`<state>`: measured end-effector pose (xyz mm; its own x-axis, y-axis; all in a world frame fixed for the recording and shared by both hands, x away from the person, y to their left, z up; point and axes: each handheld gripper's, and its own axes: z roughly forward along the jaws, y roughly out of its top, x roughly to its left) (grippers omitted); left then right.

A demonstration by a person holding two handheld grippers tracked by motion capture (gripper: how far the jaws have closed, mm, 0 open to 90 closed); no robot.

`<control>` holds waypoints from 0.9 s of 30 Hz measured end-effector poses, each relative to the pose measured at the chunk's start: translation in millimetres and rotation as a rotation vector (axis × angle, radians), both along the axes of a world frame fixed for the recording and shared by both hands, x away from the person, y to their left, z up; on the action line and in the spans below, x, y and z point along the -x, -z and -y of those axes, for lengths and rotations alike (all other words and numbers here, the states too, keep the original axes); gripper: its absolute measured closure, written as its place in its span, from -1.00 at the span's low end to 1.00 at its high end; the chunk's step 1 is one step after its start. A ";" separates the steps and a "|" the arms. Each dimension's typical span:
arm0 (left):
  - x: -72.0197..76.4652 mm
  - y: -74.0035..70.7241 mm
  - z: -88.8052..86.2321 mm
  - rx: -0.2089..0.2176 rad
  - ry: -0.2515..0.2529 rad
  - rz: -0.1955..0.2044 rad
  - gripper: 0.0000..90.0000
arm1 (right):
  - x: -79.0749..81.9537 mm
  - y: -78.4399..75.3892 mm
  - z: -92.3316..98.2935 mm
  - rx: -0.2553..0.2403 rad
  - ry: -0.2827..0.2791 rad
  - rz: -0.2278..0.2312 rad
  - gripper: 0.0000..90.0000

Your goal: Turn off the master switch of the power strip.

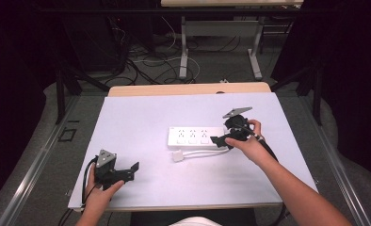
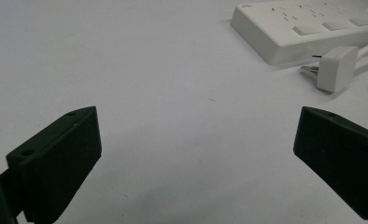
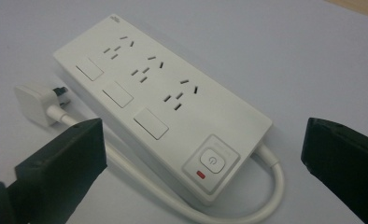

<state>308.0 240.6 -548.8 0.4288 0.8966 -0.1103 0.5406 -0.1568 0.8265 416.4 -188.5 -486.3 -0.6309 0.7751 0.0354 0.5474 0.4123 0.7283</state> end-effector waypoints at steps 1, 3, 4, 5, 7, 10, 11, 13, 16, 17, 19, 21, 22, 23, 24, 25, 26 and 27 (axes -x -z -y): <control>0.0 -0.1 -0.1 -0.001 0.000 0.001 -0.98 | 1.2 -1.0 0.3 0.001 -0.010 0.008 -1.00; 0.0 0.0 -0.1 -0.001 0.000 0.000 -0.98 | 4.7 -3.2 -0.3 0.000 -0.019 0.016 -1.00; 0.0 -0.1 0.0 -0.001 0.000 0.000 -0.98 | 6.0 -4.3 -0.3 0.000 -0.025 0.020 -1.00; 0.1 -0.1 0.0 -0.001 0.001 0.001 -0.98 | 7.8 -5.0 -0.9 -0.005 -0.020 0.021 -1.00; 0.2 0.0 0.3 0.005 -0.003 0.003 -0.98 | 10.9 -6.5 -1.0 0.004 -0.038 0.033 -1.00; 0.4 -0.4 -0.3 -0.001 0.001 0.001 -0.98 | 15.6 -8.7 -0.8 0.013 -0.046 0.037 -1.00; 0.4 -0.4 -0.2 -0.002 0.002 0.002 -0.98 | 17.1 -9.2 -1.1 0.012 -0.046 0.042 -1.00; 0.6 -0.3 0.6 0.001 0.001 0.005 -0.98 | 19.6 -10.3 -0.8 0.016 -0.050 0.049 -1.00; 0.9 -1.0 0.8 0.000 0.007 0.006 -0.98 | 24.1 -12.1 -0.2 0.032 -0.050 0.061 -1.00; 1.1 -1.3 0.6 -0.006 0.009 0.006 -0.98 | 25.9 -12.2 0.0 0.029 -0.050 0.063 -1.00; 1.2 -1.4 0.9 0.000 0.007 0.010 -0.99 | 29.5 -11.8 1.6 0.031 -0.051 0.069 -1.00; 1.2 -1.7 0.4 -0.008 0.008 0.017 -0.99 | 33.6 -10.6 3.2 0.031 -0.052 0.079 -1.00; 1.3 -1.7 0.6 -0.003 0.004 0.019 -0.99 | 35.5 -10.5 4.7 0.036 -0.055 0.082 -1.00; 1.4 -1.8 0.6 -0.004 0.002 0.021 -0.99 | 37.6 -10.5 6.5 0.036 -0.059 0.082 -1.00; 1.5 -1.8 0.7 -0.003 -0.001 0.024 -0.99 | 39.7 -10.8 8.4 0.036 -0.061 0.079 -1.00; 1.6 -2.0 0.7 -0.006 -0.002 0.024 -0.99 | 41.7 -10.6 10.3 0.033 -0.062 0.090 -1.00; 1.6 -2.0 0.8 -0.005 -0.004 0.026 -0.99 | 44.1 -10.7 12.3 0.033 -0.060 0.093 -1.00; 1.6 -2.0 0.8 -0.005 -0.005 0.026 -0.99 | 46.2 -10.8 14.5 0.034 -0.057 0.098 -1.00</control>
<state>306.5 239.7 -546.7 0.4270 0.8993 -0.0948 0.5197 -0.1583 0.8396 370.3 -202.9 -475.5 -0.6733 0.7374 -0.0537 0.4494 0.4659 0.7622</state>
